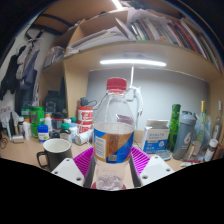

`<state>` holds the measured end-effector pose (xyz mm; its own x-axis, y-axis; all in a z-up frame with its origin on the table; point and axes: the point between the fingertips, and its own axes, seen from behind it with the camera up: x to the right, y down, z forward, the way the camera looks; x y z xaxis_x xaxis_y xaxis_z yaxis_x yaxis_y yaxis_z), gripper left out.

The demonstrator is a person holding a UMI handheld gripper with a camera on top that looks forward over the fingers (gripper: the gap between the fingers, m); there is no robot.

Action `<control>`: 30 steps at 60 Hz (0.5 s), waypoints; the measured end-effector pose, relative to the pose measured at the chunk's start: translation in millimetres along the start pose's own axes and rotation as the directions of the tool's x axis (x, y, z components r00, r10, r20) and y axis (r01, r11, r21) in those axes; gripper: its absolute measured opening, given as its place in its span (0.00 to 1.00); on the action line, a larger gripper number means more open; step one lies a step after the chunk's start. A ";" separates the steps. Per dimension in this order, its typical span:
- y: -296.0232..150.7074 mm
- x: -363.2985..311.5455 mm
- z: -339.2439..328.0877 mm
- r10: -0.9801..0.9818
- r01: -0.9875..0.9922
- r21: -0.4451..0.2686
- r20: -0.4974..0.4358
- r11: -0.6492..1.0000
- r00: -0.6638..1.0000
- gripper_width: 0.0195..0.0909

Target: Pour water

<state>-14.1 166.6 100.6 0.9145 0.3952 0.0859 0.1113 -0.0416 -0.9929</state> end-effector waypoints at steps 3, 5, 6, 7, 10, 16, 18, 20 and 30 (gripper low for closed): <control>-0.4 1.6 -2.9 -0.035 0.035 -0.006 -0.008 0.999 0.999 0.62; 0.0 3.4 -5.9 -0.061 0.061 -0.006 -0.020 0.998 0.998 0.76; -0.6 4.4 -7.5 -0.073 0.073 -0.005 -0.027 0.997 0.997 0.83; -1.2 4.4 -9.6 -0.083 0.083 -0.003 -0.032 0.997 0.996 0.87; -2.5 2.4 -17.5 -0.109 0.110 0.004 -0.035 0.994 0.993 0.90; -0.4 2.0 -39.5 -0.151 0.151 -0.008 -0.027 0.989 0.988 0.88; 1.3 4.0 -48.9 -0.159 0.158 -0.021 -0.031 0.987 0.987 0.89; 2.8 6.6 -59.8 -0.161 0.160 -0.031 -0.035 0.987 0.986 0.89; 19.3 21.0 -140.6 -0.127 0.121 -0.082 -0.070 0.989 0.989 0.90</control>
<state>61.9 45.1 94.8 0.9180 0.3320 0.2168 0.2526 -0.0685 -0.9651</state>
